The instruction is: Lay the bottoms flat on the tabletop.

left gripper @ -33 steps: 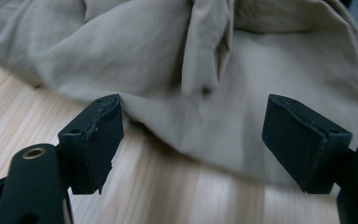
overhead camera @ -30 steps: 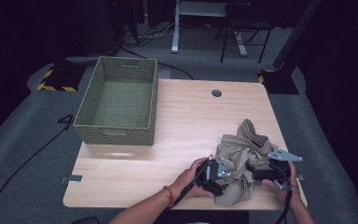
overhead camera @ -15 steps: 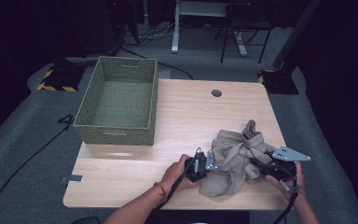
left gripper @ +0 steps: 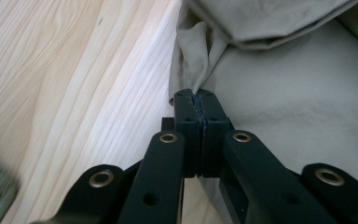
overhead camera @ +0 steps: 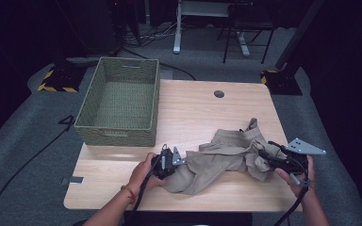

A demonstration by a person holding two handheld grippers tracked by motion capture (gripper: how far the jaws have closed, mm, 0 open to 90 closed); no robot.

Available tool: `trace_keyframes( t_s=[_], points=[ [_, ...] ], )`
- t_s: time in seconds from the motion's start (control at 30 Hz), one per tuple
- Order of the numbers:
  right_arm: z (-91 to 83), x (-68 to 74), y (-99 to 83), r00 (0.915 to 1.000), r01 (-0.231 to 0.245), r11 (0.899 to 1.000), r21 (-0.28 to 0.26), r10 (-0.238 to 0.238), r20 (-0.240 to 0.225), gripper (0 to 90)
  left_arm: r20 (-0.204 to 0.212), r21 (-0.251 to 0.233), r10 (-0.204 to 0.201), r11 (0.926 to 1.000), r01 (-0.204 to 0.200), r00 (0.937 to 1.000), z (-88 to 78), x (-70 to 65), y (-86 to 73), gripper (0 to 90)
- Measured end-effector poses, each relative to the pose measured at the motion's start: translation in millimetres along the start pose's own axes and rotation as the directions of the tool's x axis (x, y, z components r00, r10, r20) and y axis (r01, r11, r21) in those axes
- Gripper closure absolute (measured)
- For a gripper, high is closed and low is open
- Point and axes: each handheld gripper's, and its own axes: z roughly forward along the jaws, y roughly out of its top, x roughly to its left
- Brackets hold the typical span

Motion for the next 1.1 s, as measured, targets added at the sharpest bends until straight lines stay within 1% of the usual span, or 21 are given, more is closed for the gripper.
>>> trace_keyframes(
  t_s=[0.07, 0.1, 0.17, 0.27, 0.3, 0.33, 0.37, 0.47, 0.5, 0.57, 0.63, 0.67, 0.7, 0.73, 0.77, 0.83, 0.87, 0.9, 0.93, 0.97, 1.1],
  points=[
    [-1.2, -2.1, -0.7, 1.0, -0.009, 1.0, 0.0, 0.009, -0.002, 46.0, -0.003, 0.005, -0.007, 1.0, 0.007, 1.0, -2.8, 1.1, -4.4, 88.6],
    [-1.8, -3.8, -1.9, 0.9999, -0.016, 1.0, 0.005, 0.016, -0.002, 45.9, -0.018, 0.015, -0.01, 0.9998, 0.01, 0.9998, -6.4, 1.2, -9.6, 88.6],
    [-2.9, -6.3, -5.5, 0.9999, -0.016, 0.999, 0.034, 0.016, -0.001, 44.3, -0.042, 0.023, -0.011, 0.9997, 0.012, 0.9991, -12.5, 1.9, -17.5, 88.7],
    [-9.1, -9.2, -15.8, 0.9999, -0.014, 0.998, 0.069, 0.014, -0.004, 40.3, -0.054, 0.02, -0.038, 0.999, 0.039, 0.9978, -20.3, 4.3, -28.7, 88.6],
    [-9.1, -9.2, -15.8, 0.9999, -0.014, 0.998, 0.069, 0.014, -0.004, 40.3, -0.068, 0.019, -0.049, 0.9985, 0.051, 0.9965, -22.6, 5.2, -33.5, 88.6],
    [-14.8, -10.2, -20.2, 0.9997, -0.008, 0.997, 0.082, 0.009, -0.022, 37.4, -0.078, 0.021, -0.064, 0.9976, 0.065, 0.9949, -25.6, 7.2, -39.8, 88.3],
    [-14.8, -10.2, -20.2, 0.9997, -0.008, 0.997, 0.082, 0.009, -0.022, 37.4, -0.078, 0.021, -0.064, 0.9976, 0.065, 0.9949, -25.6, 7.2, -39.8, 88.2],
    [-22.3, -11.3, -26.0, 0.9988, -0.008, 0.995, 0.103, 0.013, -0.047, 35.8, -0.102, 0.018, -0.092, 0.9954, 0.094, 0.9905, -30.0, 10.7, -48.9, 87.6],
    [-25.2, -10.4, -29.8, 0.9988, 0.009, 0.993, 0.121, -0.003, -0.049, 35.2, -0.122, 0.02, -0.11, 0.9933, 0.114, 0.9864, -32.7, 13.8, -53.4, 84.8],
    [-26.1, -10.6, -31.3, 0.9985, 0.008, 0.992, 0.125, -0.001, -0.054, 34.7, -0.122, 0.014, -0.12, 0.9923, 0.123, 0.9852, -34.5, 15.1, -55.2, 82.0],
    [-26.7, -11.6, -32.9, 0.9989, 0.002, 0.992, 0.123, 0.004, -0.047, 34.5, -0.1, -0.019, -0.125, 0.9921, 0.124, 0.9871, -38.6, 15.1, -57.1, 74.4],
    [-25.0, -13.6, -32.8, 0.9992, -0.004, 0.994, 0.109, 0.008, -0.038, 33.2, -0.095, -0.033, -0.118, 0.9927, 0.116, 0.9884, -40.7, 13.9, -56.9, 60.9],
    [-23.4, -14.2, -32.8, 0.9993, -0.007, 0.995, 0.104, 0.011, -0.037, 32.1, -0.085, -0.067, -0.117, 0.9916, 0.111, 0.9895, -44.2, 9.2, -55.9, 55.6],
    [-21.1, -14.9, -33.1, 0.9994, -0.009, 0.994, 0.107, 0.013, -0.033, 30.8, -0.085, -0.067, -0.117, 0.9916, 0.111, 0.9895, -44.2, 9.2, -55.9, 48.7],
    [-21.1, -14.9, -33.1, 0.9994, -0.009, 0.994, 0.107, 0.013, -0.033, 30.8, -0.067, -0.084, -0.114, 0.9906, 0.109, 0.9912, -46.5, 6.6, -54.9, 48.7],
    [-13.7, -15.7, -35.4, 0.9995, -0.019, 0.993, 0.12, 0.022, -0.024, 28.0, -0.038, -0.107, -0.104, 0.9893, 0.1, 0.9938, -49.6, -0.2, -52.8, 37.0],
    [-9.0, -15.9, -37.7, 0.9993, -0.023, 0.991, 0.129, 0.027, -0.026, 26.5, -0.011, -0.112, -0.093, 0.9895, 0.091, 0.9956, -50.1, -4.0, -51.6, 33.2],
    [-3.7, -15.7, -40.2, 0.9988, -0.03, 0.99, 0.137, 0.035, -0.035, 24.9, 0.021, -0.108, -0.075, 0.9912, 0.077, 0.9969, -49.4, -8.6, -50.0, 30.8],
    [2.9, -14.5, -43.1, 0.9983, -0.03, 0.988, 0.154, 0.037, -0.044, 22.8, 0.03, -0.104, -0.06, 0.9926, 0.063, 0.9977, -48.4, -11.4, -49.0, 29.0],
    [11.2, -14.1, -46.3, 0.9989, -0.022, 0.983, 0.183, 0.029, -0.037, 20.2, 0.032, -0.095, -0.038, 0.9946, 0.041, 0.9988, -47.0, -14.5, -47.7, 28.5],
    [21.8, -17.2, -49.7, 0.9985, -0.038, 0.978, 0.207, 0.045, -0.03, 17.3, 0.072, -0.077, -0.018, 0.9968, 0.023, 0.9973, -37.7, -19.5, -44.7, 28.6]
  ],
)
